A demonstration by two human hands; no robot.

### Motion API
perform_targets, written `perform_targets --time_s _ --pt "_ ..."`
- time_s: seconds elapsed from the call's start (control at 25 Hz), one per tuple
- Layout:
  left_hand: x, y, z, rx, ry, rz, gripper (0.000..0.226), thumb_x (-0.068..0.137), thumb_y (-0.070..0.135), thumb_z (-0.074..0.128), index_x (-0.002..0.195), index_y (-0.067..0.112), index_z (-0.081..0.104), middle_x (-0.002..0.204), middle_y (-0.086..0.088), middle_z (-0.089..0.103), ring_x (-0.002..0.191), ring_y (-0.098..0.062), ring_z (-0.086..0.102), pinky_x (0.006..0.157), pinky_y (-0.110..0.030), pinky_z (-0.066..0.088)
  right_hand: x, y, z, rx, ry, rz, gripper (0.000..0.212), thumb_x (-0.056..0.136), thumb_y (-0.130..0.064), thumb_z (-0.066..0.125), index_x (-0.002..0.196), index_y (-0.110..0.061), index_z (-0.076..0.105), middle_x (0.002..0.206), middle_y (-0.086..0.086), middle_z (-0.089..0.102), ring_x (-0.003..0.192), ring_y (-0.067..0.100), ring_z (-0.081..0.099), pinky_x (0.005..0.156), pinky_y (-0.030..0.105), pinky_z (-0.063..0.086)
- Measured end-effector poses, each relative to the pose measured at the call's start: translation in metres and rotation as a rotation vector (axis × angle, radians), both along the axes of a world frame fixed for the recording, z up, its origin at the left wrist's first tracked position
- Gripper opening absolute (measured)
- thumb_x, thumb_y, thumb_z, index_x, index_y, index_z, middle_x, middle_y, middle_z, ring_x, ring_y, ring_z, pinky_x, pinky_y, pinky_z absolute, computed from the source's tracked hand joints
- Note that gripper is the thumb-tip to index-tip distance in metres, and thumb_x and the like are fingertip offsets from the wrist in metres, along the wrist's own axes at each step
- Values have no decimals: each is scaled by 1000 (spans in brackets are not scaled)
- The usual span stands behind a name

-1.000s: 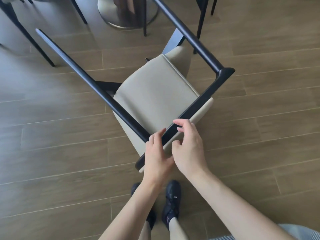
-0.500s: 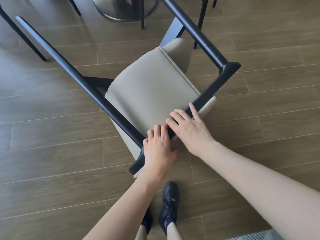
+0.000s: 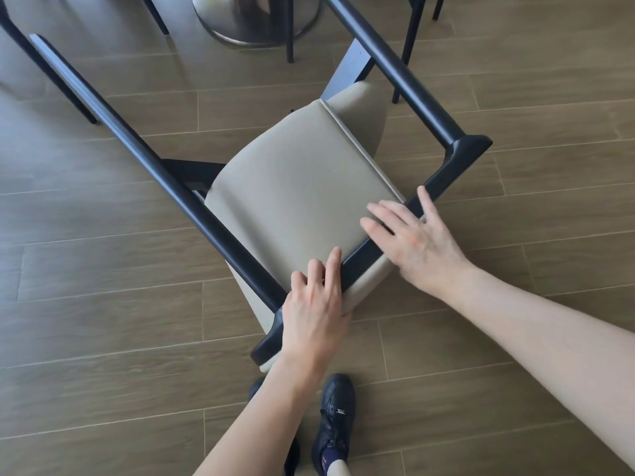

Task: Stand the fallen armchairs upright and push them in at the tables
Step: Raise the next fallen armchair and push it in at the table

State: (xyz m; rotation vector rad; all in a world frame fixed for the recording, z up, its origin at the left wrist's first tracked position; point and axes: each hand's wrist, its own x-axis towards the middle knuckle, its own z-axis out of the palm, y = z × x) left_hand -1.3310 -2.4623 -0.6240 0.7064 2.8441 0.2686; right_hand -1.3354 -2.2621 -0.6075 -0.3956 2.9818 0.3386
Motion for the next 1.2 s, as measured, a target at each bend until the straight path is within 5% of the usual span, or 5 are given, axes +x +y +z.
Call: perform_targets --time_s 0.28,0.48,0.76,0.92,1.2 --pt "-4 -14 4 -82 -146 -34 47 85 39 71 114 21 39 109 4 42 97 -22 49 52 -33 37 -19 -15 29 98 -236 18 58 73 -1 71 121 -18 43 115 0 50 117 25 44 100 60 38" --pt "13 -68 46 -99 -237 -68 47 83 48 67 112 24 40 106 8 39 93 -20 44 56 -34 46 0 -56 67 61 -331 97 46 77 -3 68 113 -18 42 107 0 48 110 27 44 71 45 34" --pt "-36 -88 198 72 -335 -43 56 61 56 73 84 33 26 89 14 40 74 -11 45 58 -31 35 -76 -75 242 153 -615 200 55 66 -46 83 101 -28 44 99 -5 56 102 22 57 67 36 40" --pt "-77 -101 262 197 -382 -6 49 54 59 70 78 34 35 86 15 46 74 -1 48 56 -25 32 -130 -91 311 177 -681 208 66 57 -50 90 108 -27 56 79 -13 46 88 18 50 53 23 29" --pt "-146 -108 307 256 -416 33 53 61 49 84 94 16 56 88 0 63 88 -23 60 77 -41 53 -199 -93 331 135 -616 206 58 59 -50 89 102 -26 58 95 -6 56 98 20 53 51 26 29"
